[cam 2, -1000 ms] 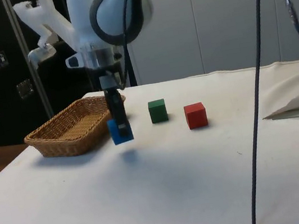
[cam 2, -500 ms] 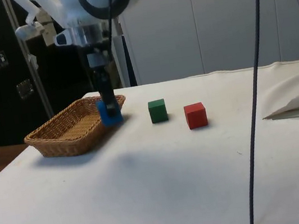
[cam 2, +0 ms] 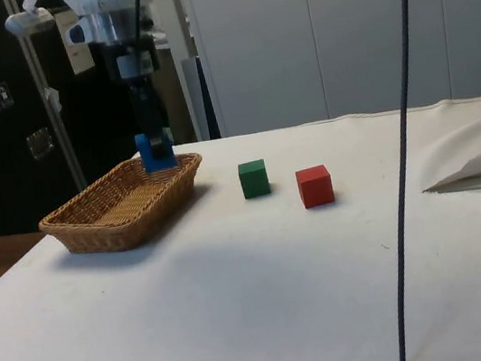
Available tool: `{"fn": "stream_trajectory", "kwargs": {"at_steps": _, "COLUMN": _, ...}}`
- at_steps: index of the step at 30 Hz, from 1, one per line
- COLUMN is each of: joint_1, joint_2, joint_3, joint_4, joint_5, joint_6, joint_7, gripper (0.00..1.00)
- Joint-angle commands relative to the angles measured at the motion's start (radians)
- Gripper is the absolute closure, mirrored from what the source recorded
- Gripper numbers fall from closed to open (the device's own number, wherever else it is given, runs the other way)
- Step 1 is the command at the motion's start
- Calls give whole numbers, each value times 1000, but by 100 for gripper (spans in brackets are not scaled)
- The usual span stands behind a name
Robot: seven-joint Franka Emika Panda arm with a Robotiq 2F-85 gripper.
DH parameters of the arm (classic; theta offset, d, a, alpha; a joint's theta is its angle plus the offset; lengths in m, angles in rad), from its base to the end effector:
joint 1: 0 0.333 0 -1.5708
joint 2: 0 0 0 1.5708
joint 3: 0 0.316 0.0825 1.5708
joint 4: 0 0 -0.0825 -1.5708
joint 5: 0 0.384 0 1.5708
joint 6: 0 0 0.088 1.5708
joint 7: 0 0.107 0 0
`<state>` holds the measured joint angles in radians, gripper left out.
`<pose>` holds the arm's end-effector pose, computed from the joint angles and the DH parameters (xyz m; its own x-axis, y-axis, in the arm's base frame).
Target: Pick up the blue cube and place it into the basket.
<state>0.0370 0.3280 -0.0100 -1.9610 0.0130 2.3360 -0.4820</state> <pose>0.6160 0.0171 0.3123 0.8761 0.4800 0.0447 0.4798 -0.8772 0.0160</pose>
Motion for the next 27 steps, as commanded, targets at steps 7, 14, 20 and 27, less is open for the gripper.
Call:
{"fn": "stream_trajectory", "kwargs": {"at_steps": 7, "joint_1": -6, "joint_2": 32, "joint_3": -10, "joint_4": 71, "joint_5": 4, "joint_6": -47, "joint_7": -10, "gripper": 100}}
{"fn": "stream_trajectory", "kwargs": {"at_steps": 14, "joint_1": -3, "joint_2": 83, "joint_3": -8, "joint_4": 136, "joint_5": 1, "joint_6": -47, "joint_7": -8, "gripper": 100}}
{"fn": "stream_trajectory", "kwargs": {"at_steps": 20, "joint_1": -4, "joint_2": 143, "joint_3": -11, "joint_4": 223, "joint_5": 3, "joint_6": -81, "joint_7": 6, "gripper": 100}}
{"fn": "stream_trajectory", "kwargs": {"at_steps": 27, "joint_1": -4, "joint_2": 155, "joint_3": -14, "joint_4": 226, "joint_5": 3, "joint_6": -72, "joint_7": 47, "gripper": 100}}
